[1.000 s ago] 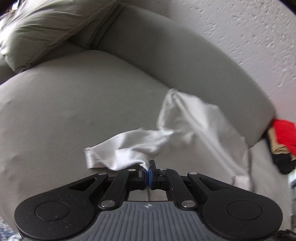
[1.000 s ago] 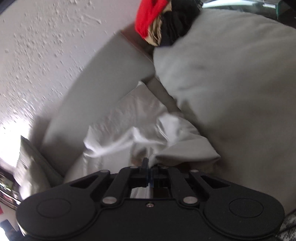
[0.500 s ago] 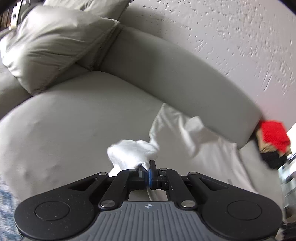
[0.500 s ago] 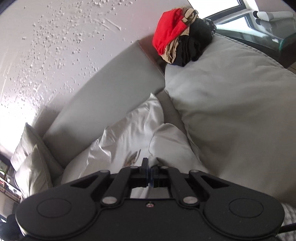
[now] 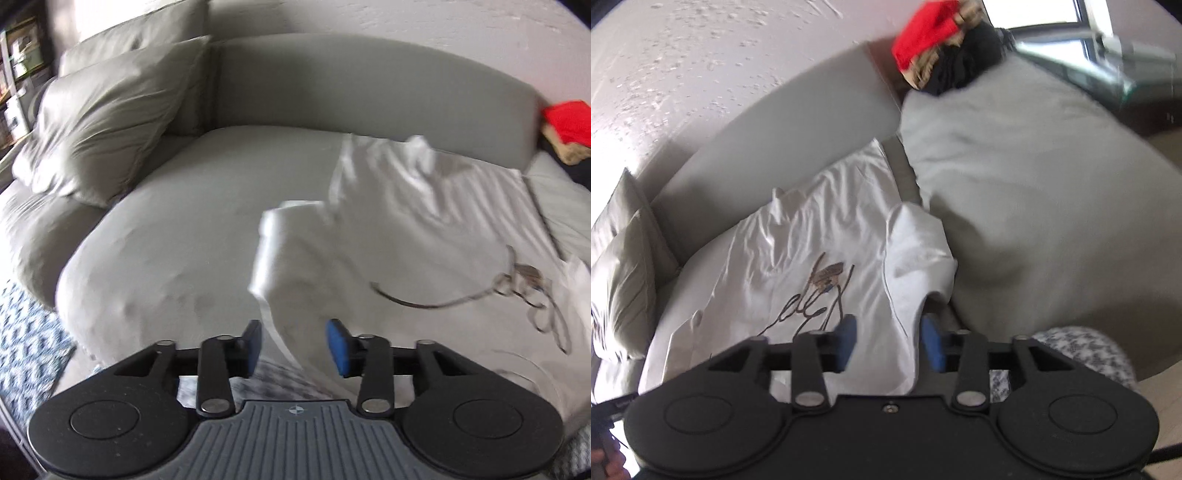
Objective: Fold clothes
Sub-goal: 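Lay the sweatshirt flat on the sofa and open both grippers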
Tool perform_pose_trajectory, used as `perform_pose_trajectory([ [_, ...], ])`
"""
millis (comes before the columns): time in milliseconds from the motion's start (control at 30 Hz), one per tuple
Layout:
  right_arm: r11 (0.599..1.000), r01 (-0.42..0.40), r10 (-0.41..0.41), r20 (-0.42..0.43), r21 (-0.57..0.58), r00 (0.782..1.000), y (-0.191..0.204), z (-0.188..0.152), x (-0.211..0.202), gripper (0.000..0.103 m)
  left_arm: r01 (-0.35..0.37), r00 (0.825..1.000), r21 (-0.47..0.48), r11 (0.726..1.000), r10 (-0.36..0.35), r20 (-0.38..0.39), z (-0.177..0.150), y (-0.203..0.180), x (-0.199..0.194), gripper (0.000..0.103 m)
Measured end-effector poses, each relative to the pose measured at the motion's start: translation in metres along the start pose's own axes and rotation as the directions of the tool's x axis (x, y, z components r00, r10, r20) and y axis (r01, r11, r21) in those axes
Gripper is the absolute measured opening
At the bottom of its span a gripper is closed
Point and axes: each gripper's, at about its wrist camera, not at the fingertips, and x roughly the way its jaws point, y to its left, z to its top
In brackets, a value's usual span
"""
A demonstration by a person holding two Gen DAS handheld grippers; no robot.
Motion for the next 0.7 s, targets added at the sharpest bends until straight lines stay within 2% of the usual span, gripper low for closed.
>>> perform_pose_trajectory([
  [67, 0.999, -0.031, 0.031, -0.014, -0.008, 0.999, 0.007, -0.008, 0.004, 0.046, 0.037, 0.999, 0.033, 0.999, -0.036, -0.03, -0.005, -0.02, 0.004, 0.048],
  [133, 0.998, -0.07, 0.07, -0.051, -0.001, 0.996, 0.014, -0.017, 0.014, 0.046, 0.074, 0.995, 0.07, 0.995, -0.069, -0.072, -0.011, -0.043, 0.009, 0.05],
  [233, 0.994, -0.108, 0.107, -0.105, -0.001, 0.989, 0.028, -0.033, 0.025, 0.047, 0.103, 0.986, 0.086, 0.991, -0.091, -0.139, -0.018, -0.067, 0.016, 0.057],
  [300, 0.992, -0.119, 0.114, -0.126, -0.037, 0.986, 0.036, -0.042, 0.027, 0.05, 0.105, 0.983, 0.078, 0.991, -0.092, -0.158, -0.024, -0.075, 0.017, 0.068],
  [433, 0.992, -0.097, 0.086, -0.135, -0.081, 0.987, 0.044, -0.047, 0.032, 0.052, 0.071, 0.985, 0.094, 0.993, -0.055, -0.163, -0.027, -0.082, 0.022, 0.068],
  [533, 0.989, -0.109, 0.095, -0.128, -0.103, 0.987, 0.05, -0.045, 0.035, 0.052, 0.053, 0.987, 0.09, 0.995, -0.039, -0.155, -0.022, -0.081, 0.025, 0.068],
  [567, 0.986, -0.116, 0.101, -0.124, -0.123, 0.987, 0.053, -0.043, 0.036, 0.05, 0.055, 0.988, 0.085, 0.995, -0.041, -0.152, -0.02, -0.081, 0.027, 0.069],
  [600, 0.98, -0.129, 0.111, -0.123, -0.155, 0.986, 0.056, -0.041, 0.039, 0.043, 0.056, 0.988, 0.081, 0.995, -0.044, -0.149, -0.018, -0.081, 0.028, 0.069],
  [633, 0.972, -0.143, 0.119, -0.132, -0.189, 0.984, 0.06, -0.039, 0.042, 0.031, 0.058, 0.988, 0.085, 0.995, -0.045, -0.147, -0.015, -0.082, 0.031, 0.069],
  [700, 0.959, -0.141, 0.108, -0.141, -0.246, 0.984, 0.069, -0.034, 0.049, 0.026, 0.059, 0.989, 0.096, 0.994, -0.045, -0.139, -0.011, -0.086, 0.038, 0.069],
])
